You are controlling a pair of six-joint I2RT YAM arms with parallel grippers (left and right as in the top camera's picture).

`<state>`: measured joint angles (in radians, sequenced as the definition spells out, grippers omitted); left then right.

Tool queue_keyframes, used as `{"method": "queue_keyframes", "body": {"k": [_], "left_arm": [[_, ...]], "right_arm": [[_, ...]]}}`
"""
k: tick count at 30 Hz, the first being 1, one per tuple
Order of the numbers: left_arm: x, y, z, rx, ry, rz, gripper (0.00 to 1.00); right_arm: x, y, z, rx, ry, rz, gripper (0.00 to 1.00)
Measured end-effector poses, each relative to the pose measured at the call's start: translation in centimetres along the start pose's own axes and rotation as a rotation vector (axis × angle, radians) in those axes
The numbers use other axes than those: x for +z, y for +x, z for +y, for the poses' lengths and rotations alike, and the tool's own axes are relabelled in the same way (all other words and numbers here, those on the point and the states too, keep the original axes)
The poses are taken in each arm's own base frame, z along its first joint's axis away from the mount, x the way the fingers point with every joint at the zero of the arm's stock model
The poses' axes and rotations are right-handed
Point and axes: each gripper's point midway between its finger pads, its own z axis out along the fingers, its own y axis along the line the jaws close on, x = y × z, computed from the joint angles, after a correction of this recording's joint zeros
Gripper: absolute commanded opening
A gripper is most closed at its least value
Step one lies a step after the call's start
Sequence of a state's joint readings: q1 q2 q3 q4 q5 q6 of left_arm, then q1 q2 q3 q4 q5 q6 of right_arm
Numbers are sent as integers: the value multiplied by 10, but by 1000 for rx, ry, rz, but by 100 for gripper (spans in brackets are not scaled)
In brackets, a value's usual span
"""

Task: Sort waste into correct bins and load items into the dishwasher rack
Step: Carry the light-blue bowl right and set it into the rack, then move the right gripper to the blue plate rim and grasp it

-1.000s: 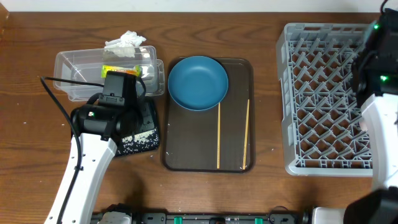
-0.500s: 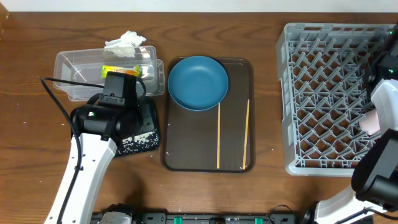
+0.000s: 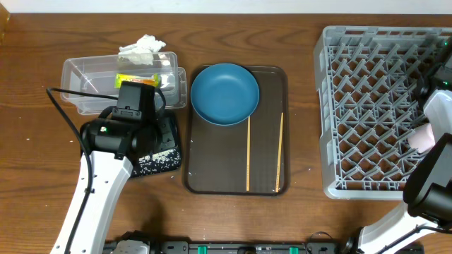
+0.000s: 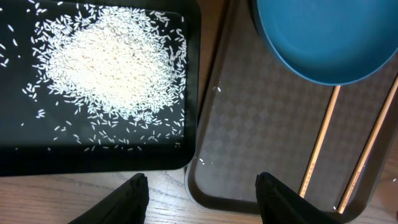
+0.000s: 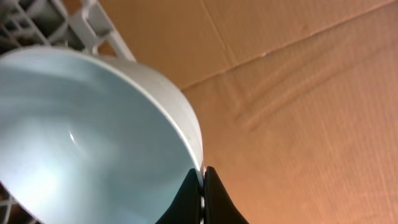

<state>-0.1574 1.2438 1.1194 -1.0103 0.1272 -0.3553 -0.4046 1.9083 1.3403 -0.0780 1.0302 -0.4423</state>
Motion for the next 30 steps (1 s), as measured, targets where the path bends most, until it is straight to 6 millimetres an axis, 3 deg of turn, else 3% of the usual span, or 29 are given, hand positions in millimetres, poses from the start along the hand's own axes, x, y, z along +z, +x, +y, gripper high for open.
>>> {"method": "queue_keyframes", "body": {"k": [3,7,13,18,25,30], "left_arm": [[0,0,0,0,0,0,58],[0,0,0,0,0,0,58],[0,0,0,0,0,0,58],[0,0,0,0,0,0,58],[0,0,0,0,0,0,58],[0,0,0,0,0,0,59]], "right_arm": [[-2,4,3,7,-12,14,15],[-12,11,16,-15,-54,32,25],[-36,16,60,-49,-227,26,55],[-48,17,75,-51,-287,20,73],[-66,7,77,-29,-360,-19,81],[-109,-19,50,50,-501,-130,76]]}}
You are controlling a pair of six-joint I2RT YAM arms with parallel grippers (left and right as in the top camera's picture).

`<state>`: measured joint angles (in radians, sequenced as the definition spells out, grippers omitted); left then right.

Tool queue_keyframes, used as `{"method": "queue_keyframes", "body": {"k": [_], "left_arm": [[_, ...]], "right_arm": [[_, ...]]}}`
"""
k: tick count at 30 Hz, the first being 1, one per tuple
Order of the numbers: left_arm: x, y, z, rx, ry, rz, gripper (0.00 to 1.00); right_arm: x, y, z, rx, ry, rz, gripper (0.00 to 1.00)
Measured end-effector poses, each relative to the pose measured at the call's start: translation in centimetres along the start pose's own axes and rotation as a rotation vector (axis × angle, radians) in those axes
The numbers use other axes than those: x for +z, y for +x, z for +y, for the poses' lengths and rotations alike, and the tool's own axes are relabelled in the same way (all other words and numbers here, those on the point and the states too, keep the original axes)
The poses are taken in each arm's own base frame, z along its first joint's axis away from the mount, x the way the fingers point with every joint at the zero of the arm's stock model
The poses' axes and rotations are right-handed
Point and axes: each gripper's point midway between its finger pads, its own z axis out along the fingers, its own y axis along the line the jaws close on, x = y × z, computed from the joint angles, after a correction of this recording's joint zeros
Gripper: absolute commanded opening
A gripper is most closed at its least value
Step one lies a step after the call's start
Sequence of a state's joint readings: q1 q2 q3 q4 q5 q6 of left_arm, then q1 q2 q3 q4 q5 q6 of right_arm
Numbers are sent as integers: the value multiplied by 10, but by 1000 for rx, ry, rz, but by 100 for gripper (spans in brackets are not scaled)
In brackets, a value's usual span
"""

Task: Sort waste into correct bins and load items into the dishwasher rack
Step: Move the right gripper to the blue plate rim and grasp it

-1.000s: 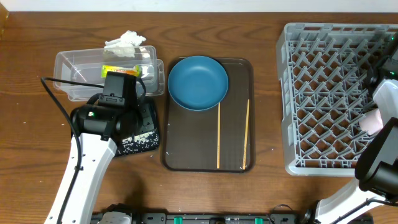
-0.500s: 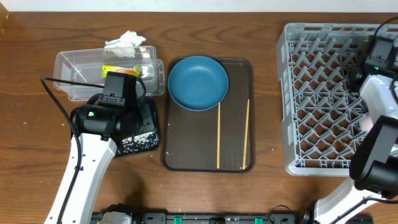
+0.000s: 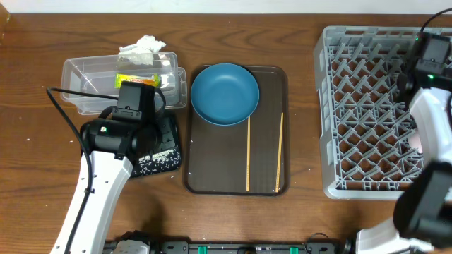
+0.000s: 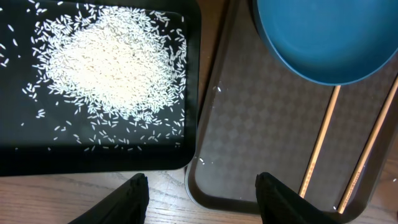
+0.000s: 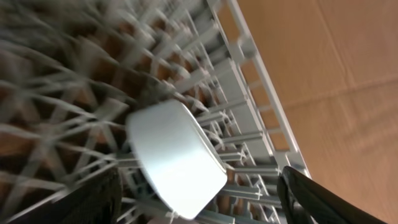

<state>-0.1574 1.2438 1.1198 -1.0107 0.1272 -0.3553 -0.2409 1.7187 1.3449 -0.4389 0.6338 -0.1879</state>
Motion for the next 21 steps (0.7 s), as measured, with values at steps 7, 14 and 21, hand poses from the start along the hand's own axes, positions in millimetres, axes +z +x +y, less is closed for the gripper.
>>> {"method": "queue_keyframes", "body": {"k": [7,14,21], "left_arm": [[0,0,0,0,0,0,59],[0,0,0,0,0,1,59],[0,0,0,0,0,0,59]], "right_arm": [[-79,-12,66,-44,-406,-94,74],[-161,3,189,-70,-933,-53,65],[-203,39,292,-86,-1149,91,67]]}}
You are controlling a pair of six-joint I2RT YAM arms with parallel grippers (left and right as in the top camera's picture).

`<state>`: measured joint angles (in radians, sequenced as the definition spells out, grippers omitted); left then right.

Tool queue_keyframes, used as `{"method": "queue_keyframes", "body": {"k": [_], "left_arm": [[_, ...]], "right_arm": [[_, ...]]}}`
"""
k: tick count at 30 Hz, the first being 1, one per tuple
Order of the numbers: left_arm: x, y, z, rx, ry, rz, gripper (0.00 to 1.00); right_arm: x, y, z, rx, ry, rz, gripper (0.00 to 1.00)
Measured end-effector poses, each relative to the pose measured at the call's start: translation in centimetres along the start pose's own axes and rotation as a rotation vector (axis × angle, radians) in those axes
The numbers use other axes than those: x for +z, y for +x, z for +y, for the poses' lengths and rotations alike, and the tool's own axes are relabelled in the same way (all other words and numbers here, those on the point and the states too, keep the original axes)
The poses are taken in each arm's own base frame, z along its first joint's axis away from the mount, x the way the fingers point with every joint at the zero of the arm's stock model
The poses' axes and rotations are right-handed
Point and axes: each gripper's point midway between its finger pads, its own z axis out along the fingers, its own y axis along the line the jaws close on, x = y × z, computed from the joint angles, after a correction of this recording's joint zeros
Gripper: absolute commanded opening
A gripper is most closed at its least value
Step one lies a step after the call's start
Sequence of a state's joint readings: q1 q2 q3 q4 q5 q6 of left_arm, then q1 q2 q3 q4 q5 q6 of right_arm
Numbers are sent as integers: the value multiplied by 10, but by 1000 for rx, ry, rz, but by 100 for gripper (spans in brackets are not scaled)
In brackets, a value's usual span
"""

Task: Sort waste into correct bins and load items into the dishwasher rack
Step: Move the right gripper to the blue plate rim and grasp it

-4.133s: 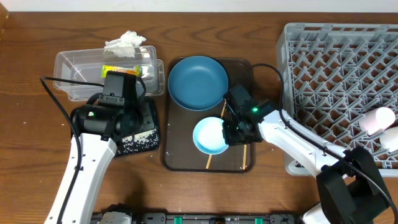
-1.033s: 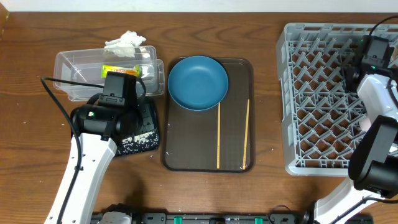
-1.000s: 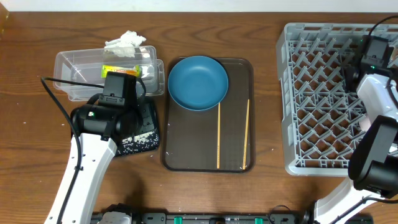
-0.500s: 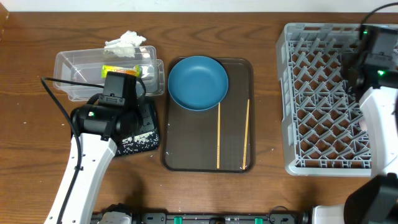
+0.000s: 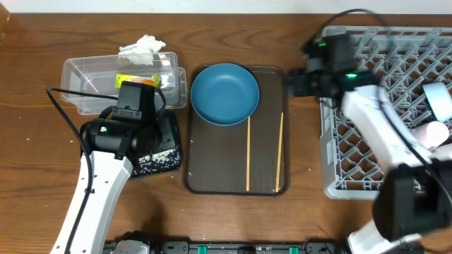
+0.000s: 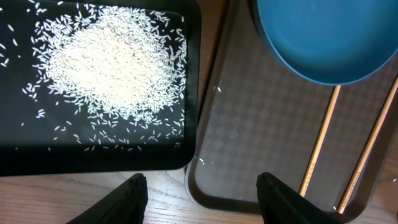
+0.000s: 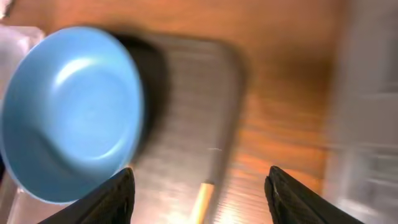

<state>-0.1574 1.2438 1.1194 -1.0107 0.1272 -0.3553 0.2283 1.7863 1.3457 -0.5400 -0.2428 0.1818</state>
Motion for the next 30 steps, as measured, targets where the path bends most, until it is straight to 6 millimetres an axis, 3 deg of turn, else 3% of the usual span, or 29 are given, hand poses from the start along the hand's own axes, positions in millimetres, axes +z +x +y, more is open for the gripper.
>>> {"method": "queue_keyframes", "body": {"k": [5,11,13,20,26,30], "left_arm": [[0,0,0,0,0,0,59],[0,0,0,0,-1,2,59],[0,1,0,0,-2,3,59],[0,1,1,0,-2,5,59],[0,1,1,0,-3,6,60],[0,1,1,0,-2,6,60]], "right_arm": [[52,26,33,40,-52,82,62],[87,48,44,113,-46,137,28],[90,51,45,129,-41,145,19],[91,52,42,147,-18,145,8],[87,72,28,171,57,218,1],[86,69,29,169,58,205,1]]}}
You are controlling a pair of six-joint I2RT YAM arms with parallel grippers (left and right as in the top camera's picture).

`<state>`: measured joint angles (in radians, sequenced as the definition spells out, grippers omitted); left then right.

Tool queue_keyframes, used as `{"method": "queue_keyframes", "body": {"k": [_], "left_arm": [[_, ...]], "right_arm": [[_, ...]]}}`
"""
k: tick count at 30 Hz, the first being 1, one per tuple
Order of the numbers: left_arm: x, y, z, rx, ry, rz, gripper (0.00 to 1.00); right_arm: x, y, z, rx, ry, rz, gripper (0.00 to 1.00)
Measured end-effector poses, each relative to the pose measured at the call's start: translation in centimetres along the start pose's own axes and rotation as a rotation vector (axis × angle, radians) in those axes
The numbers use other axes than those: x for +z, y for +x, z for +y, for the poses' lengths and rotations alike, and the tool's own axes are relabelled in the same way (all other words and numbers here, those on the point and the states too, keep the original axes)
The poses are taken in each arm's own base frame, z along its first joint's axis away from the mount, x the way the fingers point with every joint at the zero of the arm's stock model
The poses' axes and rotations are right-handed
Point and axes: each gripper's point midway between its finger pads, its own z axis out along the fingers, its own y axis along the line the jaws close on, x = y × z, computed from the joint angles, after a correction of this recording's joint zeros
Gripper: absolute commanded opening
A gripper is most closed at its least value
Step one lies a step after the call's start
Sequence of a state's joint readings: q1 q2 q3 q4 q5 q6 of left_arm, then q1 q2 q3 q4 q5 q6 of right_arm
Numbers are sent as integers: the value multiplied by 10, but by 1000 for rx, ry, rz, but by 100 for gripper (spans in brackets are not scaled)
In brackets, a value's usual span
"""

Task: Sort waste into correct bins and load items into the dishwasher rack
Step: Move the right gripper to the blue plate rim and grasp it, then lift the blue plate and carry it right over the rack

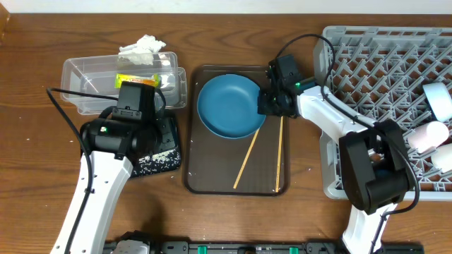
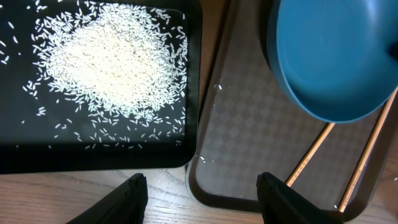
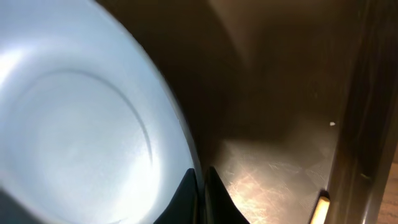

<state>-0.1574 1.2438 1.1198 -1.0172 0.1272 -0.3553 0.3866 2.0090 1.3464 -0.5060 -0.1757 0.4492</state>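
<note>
The blue bowl (image 1: 229,106) sits on the brown tray (image 1: 212,166), tipped up at its right rim, where my right gripper (image 1: 268,104) is shut on it; the wrist view shows the fingers (image 3: 202,186) pinching the bowl's rim (image 3: 180,124). Two wooden chopsticks lie on the tray: one (image 1: 246,156) slanted, one (image 1: 280,152) straight. My left gripper (image 2: 202,193) hangs open over the tray's near-left corner (image 2: 205,180), beside the black tray of rice (image 2: 99,68). The grey dishwasher rack (image 1: 367,92) at right holds a white bowl (image 1: 441,99) and a pink cup (image 1: 432,134).
A clear plastic bin (image 1: 116,85) with a yellow wrapper stands at the back left, with a crumpled white tissue (image 1: 143,47) behind it. The rack's left wall is close to my right arm.
My right gripper, open above the tray's right edge a second ago, is now shut on the blue bowl's right rim. The bowl has shifted right and forward; one chopstick now lies slanted.
My right gripper held a white bowl at the rack's right side. Then it was open, with the white bowl standing in the rack. Then it was over the tray near the blue bowl, and now grips that bowl's rim. My left arm stayed still.
</note>
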Motion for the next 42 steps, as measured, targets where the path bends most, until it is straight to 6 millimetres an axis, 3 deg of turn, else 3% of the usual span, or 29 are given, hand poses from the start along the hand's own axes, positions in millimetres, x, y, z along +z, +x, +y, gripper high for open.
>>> {"method": "queue_keyframes", "body": {"k": [7,11,14,17,22,25,29,32,35,42], "left_arm": [[0,0,0,0,0,1,60],[0,0,0,0,0,1,60],[0,0,0,0,0,0,63],[0,0,0,-4,0,1,63],[0,-1,0,-4,1,-2,63],[0,0,0,-4,1,-2,63],[0,0,0,-4,1,-2,63],[0,-1,0,-4,1,-2,63],[0,-1,0,-4,1,-2,63],[0,0,0,-4,1,-2,64]], "right_arm": [[-9,-5,-4,-4,22,-9,1],[-44,-28,-22,-28,52,-88,1],[-101,-67,-38,-80,115,-259,1],[-176,-101,-56,-134,243,-466,1],[-285,-135,-97,-194,549,-739,1],[-333,-148,-138,-196,824,-817,1],[-380,-150,-182,-155,1144,-825,1],[-396,-143,-202,-139,1280,-771,1],[-397,-138,-219,-133,1354,-705,1],[-364,-131,-271,-102,1469,-506,1]]}}
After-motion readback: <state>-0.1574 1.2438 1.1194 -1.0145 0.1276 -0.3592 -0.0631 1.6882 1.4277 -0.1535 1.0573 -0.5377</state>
